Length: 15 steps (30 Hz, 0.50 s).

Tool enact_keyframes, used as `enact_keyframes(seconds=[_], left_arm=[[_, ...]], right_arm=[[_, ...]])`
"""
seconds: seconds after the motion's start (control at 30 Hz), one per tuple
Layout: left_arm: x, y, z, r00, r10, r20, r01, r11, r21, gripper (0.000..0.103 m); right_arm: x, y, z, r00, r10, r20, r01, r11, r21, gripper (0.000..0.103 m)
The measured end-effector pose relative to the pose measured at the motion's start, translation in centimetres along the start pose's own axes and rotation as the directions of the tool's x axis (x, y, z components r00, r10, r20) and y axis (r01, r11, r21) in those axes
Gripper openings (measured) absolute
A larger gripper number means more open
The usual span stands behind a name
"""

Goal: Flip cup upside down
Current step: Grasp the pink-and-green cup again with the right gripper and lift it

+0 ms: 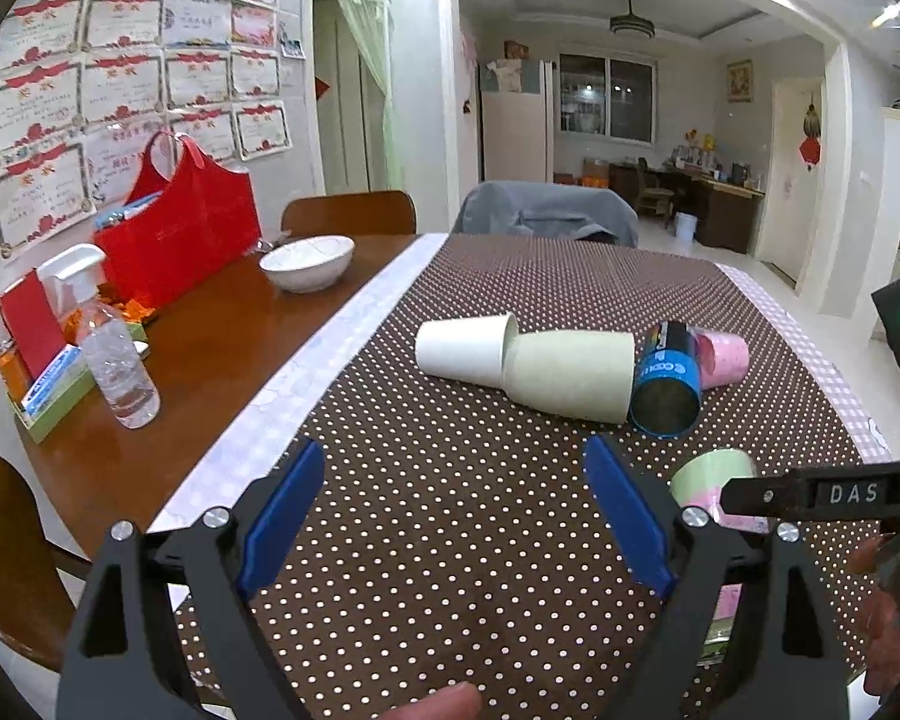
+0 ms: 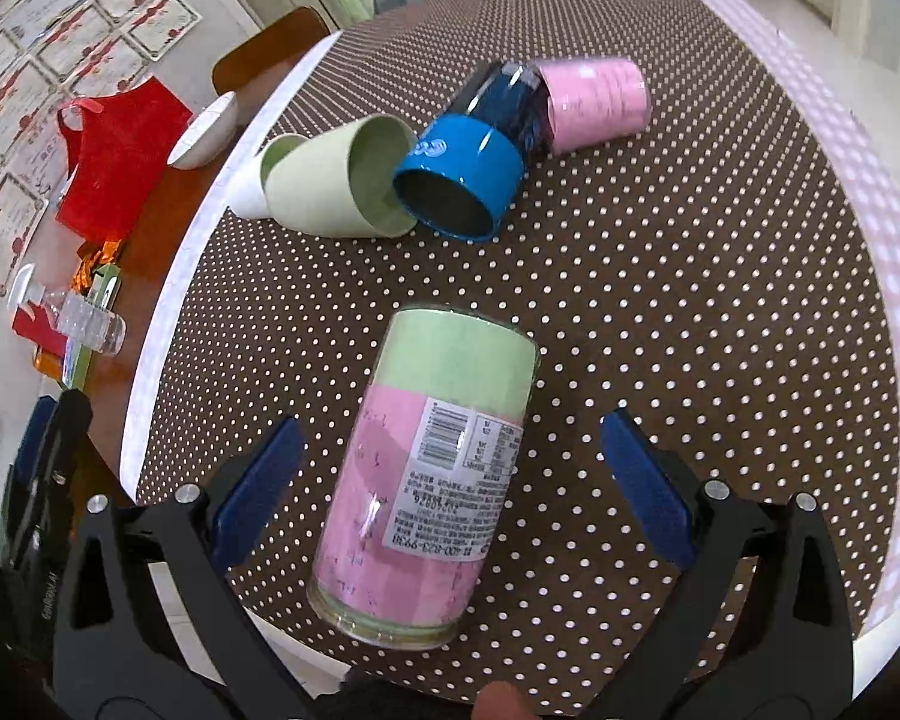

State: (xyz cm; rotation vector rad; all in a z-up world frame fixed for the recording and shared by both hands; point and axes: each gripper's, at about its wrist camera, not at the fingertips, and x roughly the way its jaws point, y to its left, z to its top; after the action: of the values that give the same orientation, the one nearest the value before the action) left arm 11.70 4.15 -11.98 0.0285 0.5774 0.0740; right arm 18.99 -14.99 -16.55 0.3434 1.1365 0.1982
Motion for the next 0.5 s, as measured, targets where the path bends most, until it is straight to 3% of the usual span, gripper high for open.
enact_keyframes(seconds=[0.2, 0.33, 0.5], left_arm=[[1.6, -0.1, -0.4, 0.998, -0.046, -0.044, 0.046, 0.999, -0.013, 0.087], [2.3, -0.2, -0.8, 0.996, -0.066, -0.065, 0.065, 0.998, -0.021, 0.087], [2.9, 0.1, -1.0, 0.992, -0.094, -0.081, 0.091, 0.995, -0.047, 0.087]], right_arm=[[2.1, 0.3, 0.9, 0.996, 0.005, -0.088, -0.002, 1.0, 0.029, 0.096], [3.3, 0.6, 1.7, 0.992, -0.009, -0.127, 0.012, 0.999, 0.03, 0.089], [5.4, 0.3, 2.3, 0.977, 0.009, -0.211, 0.0, 0.999, 0.045, 0.074]])
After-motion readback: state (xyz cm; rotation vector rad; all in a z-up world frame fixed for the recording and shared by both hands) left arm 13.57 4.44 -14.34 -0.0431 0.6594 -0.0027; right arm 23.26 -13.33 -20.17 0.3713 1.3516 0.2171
